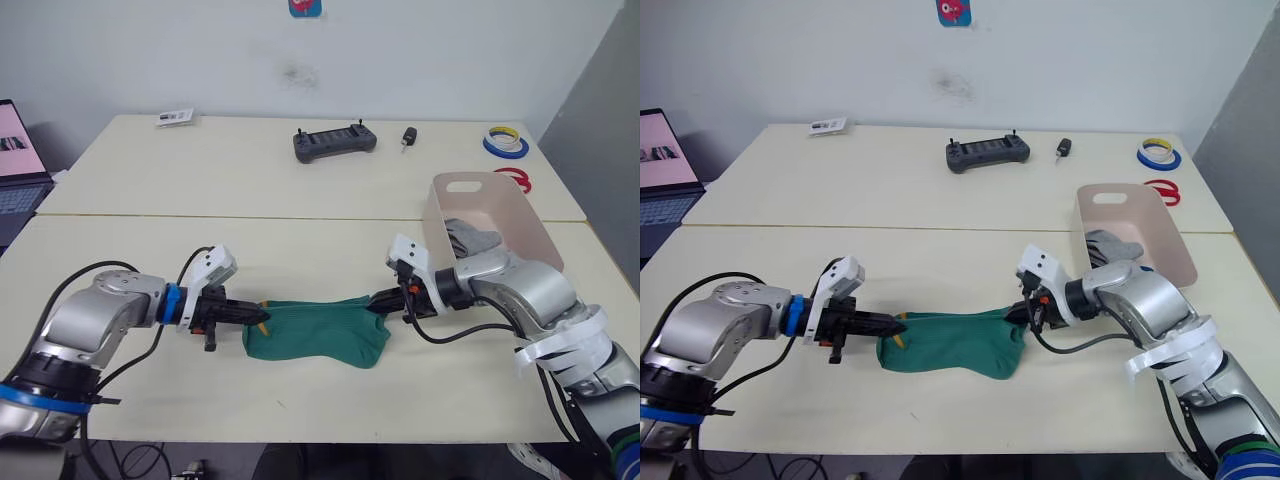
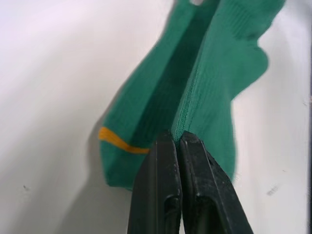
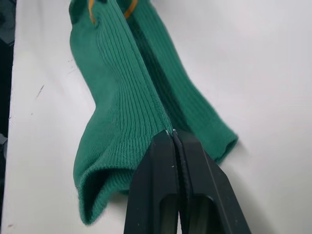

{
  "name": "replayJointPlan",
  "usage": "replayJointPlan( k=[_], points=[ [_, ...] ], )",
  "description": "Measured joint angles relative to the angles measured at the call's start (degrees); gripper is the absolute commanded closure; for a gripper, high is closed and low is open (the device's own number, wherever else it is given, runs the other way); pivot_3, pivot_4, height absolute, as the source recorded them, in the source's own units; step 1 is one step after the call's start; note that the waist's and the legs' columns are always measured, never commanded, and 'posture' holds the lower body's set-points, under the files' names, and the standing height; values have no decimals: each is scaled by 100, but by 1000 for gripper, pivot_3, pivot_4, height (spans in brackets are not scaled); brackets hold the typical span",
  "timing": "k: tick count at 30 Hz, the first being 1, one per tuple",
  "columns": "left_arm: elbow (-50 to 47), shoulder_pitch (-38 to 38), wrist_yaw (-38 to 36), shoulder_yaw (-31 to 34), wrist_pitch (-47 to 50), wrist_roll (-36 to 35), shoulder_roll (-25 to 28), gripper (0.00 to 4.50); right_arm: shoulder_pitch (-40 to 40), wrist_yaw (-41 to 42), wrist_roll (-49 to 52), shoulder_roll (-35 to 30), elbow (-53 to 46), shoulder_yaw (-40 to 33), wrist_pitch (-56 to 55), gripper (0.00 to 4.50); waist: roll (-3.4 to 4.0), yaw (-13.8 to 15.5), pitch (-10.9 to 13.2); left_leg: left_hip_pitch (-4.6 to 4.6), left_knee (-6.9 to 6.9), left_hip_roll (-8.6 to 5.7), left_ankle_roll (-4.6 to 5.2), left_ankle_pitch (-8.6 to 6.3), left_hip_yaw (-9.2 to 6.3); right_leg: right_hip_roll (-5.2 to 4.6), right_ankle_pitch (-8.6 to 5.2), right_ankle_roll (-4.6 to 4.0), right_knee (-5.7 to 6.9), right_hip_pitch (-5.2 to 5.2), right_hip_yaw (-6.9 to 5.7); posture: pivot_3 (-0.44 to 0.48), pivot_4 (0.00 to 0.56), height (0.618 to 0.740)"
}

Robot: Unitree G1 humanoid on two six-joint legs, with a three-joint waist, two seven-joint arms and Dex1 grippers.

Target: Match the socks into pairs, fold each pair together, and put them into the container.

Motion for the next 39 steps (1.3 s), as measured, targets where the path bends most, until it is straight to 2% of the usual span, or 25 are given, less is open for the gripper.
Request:
replayJointPlan(
  k=[8, 16, 32, 36, 39],
  points=[
    [311, -84, -121, -105, -185, 362, -112, 4500, -4, -2, -205, 109, 102, 73, -83, 4429, 0, -1, 0, 0, 0, -1, 0, 0, 2, -6, 0, 0, 0, -2, 1, 0, 150, 740],
    [770, -307, 101, -101, -287, 564, -410, 4500, 0, -106, -445, 264, 320, 73, -325, 4429, 0, 0, 0, 0, 1, -2, -1, 0, -1, -6, 0, 0, 2, 0, -1, 0, 150, 740],
    [1026, -590, -11, -123, -253, 884, -625, 4500, 85, -133, -717, 294, 416, 73, -458, 4429, 0, 0, 0, 0, 2, -2, -1, 1, 1, -6, 1, 0, 3, 0, -2, 0, 150, 740],
    [1094, -617, -12, -142, -241, 931, -703, 4500, 94, -171, -889, 282, 519, 72, -600, 3439, 0, -1, 0, 0, 2, -3, -1, 1, 2, -7, 1, 0, 3, 0, -2, 0, 150, 740],
    [1115, -658, -3, -141, -229, 935, -749, 3844, 111, -239, -931, 285, 549, 43, -761, 2412, 0, -1, 0, 0, 2, -3, -1, 1, 1, -7, 1, 0, 4, 0, -2, 0, 150, 740]
  ],
)
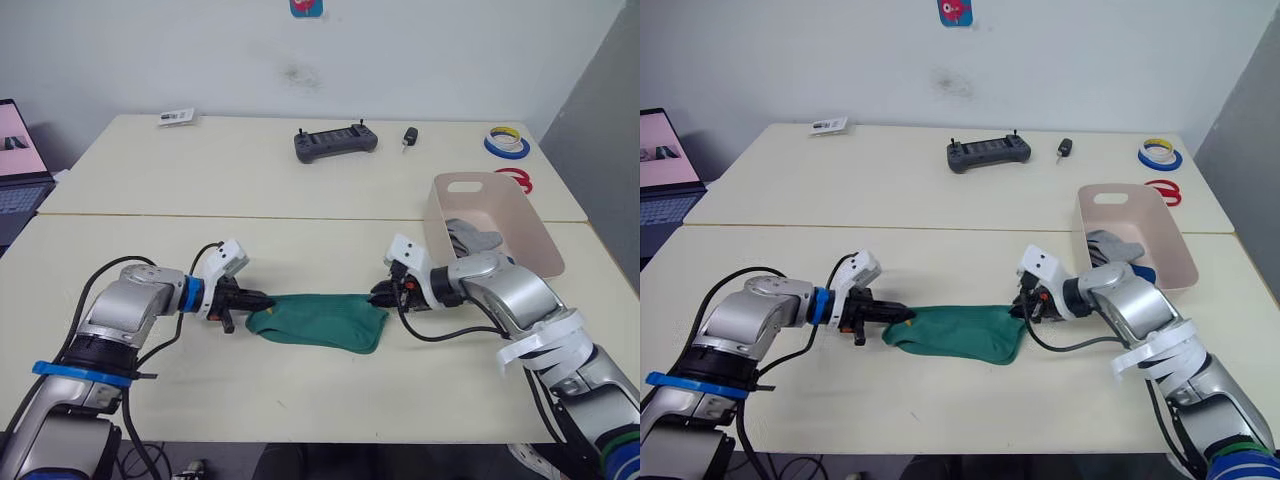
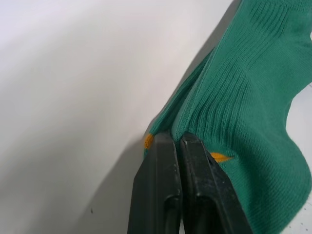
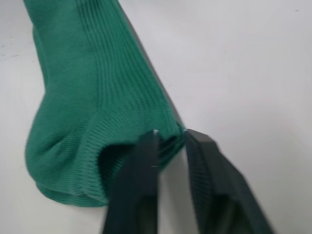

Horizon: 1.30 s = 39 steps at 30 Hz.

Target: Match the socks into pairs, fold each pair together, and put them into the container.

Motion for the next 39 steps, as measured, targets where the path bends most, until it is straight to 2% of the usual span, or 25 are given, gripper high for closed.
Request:
replayJointPlan(
  k=[7, 12, 16, 20, 26, 29, 33, 39],
  points=[
    [-324, 185, 11, 377, -35, -83, 188, 1646, 272, 61, 154, -215, -305, -626, -161, 8, 0, -5, 0, -2, -2, 2, 0, 0, 1, -2, 0, 0, -4, -1, 3, 0, 150, 740],
    [-894, 773, -8, 1118, 52, -447, 525, 1646, 652, 188, 539, -451, -934, -1284, -259, 8, 0, -7, 0, -2, -5, 4, 0, 0, -5, -5, 0, 0, -8, 2, 7, 0, 150, 740],
    [-1301, 1186, 66, 1639, -23, -722, 545, 1646, 986, 223, 957, -491, -1693, -1600, -207, 8, 0, 4, 0, 0, -2, 4, 0, 0, -12, -7, 0, 0, -7, 9, 6, 0, 150, 740],
    [-2001, 1574, 149, 1901, -102, -910, 545, 1646, 1495, -213, 841, -437, -2158, -1383, -131, 8, -1, 4, -1, 0, -3, 1, -1, 0, -7, -10, 0, 0, -9, 9, 11, 0, 150, 740],
    [-2714, 2333, -62, 1880, -907, -756, 722, 1646, 1779, -928, 477, -110, -2241, -809, 67, 8, -1, -13, 0, 3, -6, 4, -2, 0, -5, -7, 0, 0, -6, 6, 15, 0, 150, 740],
    [-3042, 2578, -210, 1883, -1066, -803, 818, 1620, 1778, -1122, 375, -3, -2270, -708, 76, 545, -1, 3, 0, 3, -6, 2, -1, 0, -4, -7, 0, 1, -10, 9, 15, 0, 150, 740],
    [-3184, 2751, -274, 1884, -1401, -760, 894, 1620, 1777, -1182, 267, 20, -2267, -607, 76, 1852, -1, 4, 0, 3, -6, 1, -1, 0, -3, -8, -1, 1, -11, 8, 15, 0, 150, 740],
    [-3187, 2745, -219, 1886, -1403, -762, 910, 1620, 1778, -1147, 152, -32, -2231, -473, 28, 4013, -1, 3, 0, 3, -6, 2, 0, 0, -4, -6, -1, 1, -11, 8, 13, 0, 150, 740]
  ],
)
